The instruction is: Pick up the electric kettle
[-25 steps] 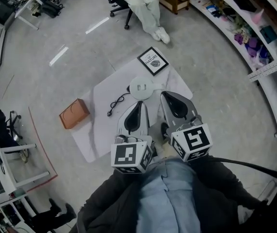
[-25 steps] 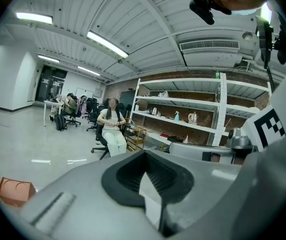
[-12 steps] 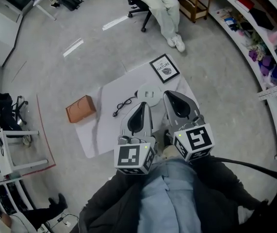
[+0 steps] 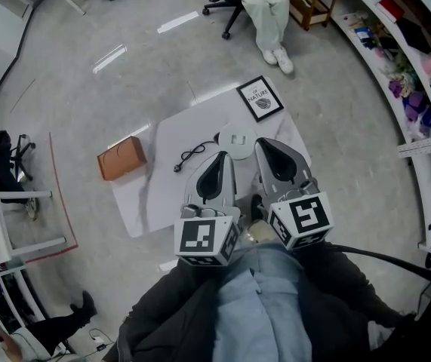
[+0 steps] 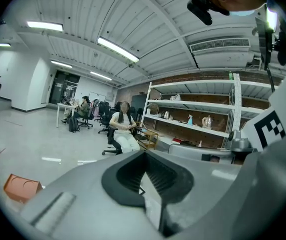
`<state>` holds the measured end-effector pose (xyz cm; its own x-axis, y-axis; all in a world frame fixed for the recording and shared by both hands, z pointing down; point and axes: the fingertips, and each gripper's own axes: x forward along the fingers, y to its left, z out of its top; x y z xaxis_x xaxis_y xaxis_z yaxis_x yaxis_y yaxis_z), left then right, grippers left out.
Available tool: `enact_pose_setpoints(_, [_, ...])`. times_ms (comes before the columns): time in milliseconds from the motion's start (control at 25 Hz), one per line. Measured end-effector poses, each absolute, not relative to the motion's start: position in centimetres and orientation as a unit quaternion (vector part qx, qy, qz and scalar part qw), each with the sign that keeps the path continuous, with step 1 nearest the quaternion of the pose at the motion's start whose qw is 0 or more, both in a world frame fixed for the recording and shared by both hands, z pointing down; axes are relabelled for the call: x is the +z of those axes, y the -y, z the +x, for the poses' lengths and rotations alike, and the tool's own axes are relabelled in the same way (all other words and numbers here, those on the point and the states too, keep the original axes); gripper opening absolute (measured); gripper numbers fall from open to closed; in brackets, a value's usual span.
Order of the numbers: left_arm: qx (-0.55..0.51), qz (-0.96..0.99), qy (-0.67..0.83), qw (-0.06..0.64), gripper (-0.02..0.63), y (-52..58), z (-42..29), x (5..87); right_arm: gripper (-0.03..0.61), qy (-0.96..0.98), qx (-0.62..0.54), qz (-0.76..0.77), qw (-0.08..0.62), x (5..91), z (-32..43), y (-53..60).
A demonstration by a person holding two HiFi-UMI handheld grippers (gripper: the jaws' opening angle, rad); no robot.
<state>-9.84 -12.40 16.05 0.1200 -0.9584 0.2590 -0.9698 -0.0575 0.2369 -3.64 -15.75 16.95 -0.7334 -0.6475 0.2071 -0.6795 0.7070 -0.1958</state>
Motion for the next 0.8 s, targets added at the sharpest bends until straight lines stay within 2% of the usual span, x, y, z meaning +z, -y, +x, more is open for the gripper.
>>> enact_pose_setpoints(520, [0.019,0.72,0.662,0.209,0.006,12.9,-12.5,17.9,0.026,0.912,0.138,0.378,0.084,19.1,-4.8,15.6])
enact_pose_setpoints(800, [0.027,0.734,0.641,0.223,0.006,12.3,-11.7,20.2,0.026,0.906,0.151,0.384,0.097,20.9,-4.6,15.2])
